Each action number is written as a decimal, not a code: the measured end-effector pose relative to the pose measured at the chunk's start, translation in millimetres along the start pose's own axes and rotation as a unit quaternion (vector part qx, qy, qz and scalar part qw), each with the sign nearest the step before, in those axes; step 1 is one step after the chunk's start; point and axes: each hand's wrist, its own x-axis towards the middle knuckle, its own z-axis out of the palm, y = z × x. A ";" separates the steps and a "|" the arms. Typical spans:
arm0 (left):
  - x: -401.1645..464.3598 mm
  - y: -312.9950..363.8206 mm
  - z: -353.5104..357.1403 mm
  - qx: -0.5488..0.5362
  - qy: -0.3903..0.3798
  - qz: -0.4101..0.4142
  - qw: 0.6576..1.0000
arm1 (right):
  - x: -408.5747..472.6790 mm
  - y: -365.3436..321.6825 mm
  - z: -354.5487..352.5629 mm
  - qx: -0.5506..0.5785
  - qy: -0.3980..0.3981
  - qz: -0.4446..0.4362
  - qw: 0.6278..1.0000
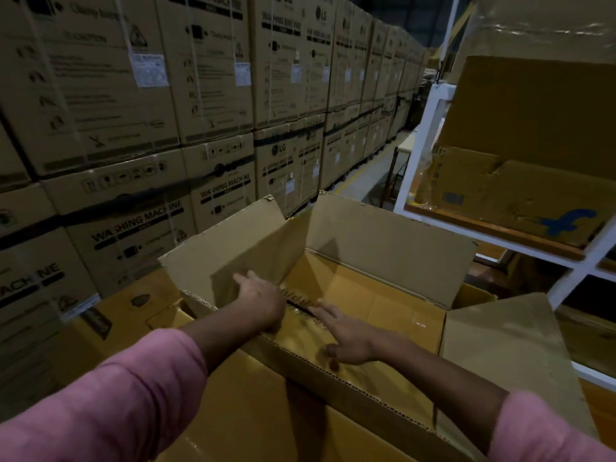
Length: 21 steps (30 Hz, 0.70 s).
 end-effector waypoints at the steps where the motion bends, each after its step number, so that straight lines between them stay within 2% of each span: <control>1: 10.2 -12.3 7.1 -0.038 -0.024 -0.018 0.999 | -2.4 2.7 3.3 -0.006 -0.013 0.008 1.000; 6: 27.9 -50.9 34.0 -0.217 -0.154 -0.031 0.963 | -14.2 26.0 26.9 -0.012 -0.040 0.069 0.997; 11: 53.3 -58.7 62.0 -0.249 -0.155 -0.062 0.954 | -21.8 42.9 43.0 0.012 -0.030 0.127 0.991; 14: 35.1 -56.2 56.0 -0.201 -0.123 -0.059 0.970 | -27.6 48.1 47.4 -0.007 -0.012 0.177 0.984; 18: 14.9 -51.2 56.2 -0.156 -0.018 -0.018 0.987 | -34.4 69.6 55.3 -0.004 0.008 0.248 0.969; 21: 9.8 -45.5 56.1 -0.185 0.029 0.036 0.982 | -39.8 79.7 50.0 -0.013 0.103 0.267 0.958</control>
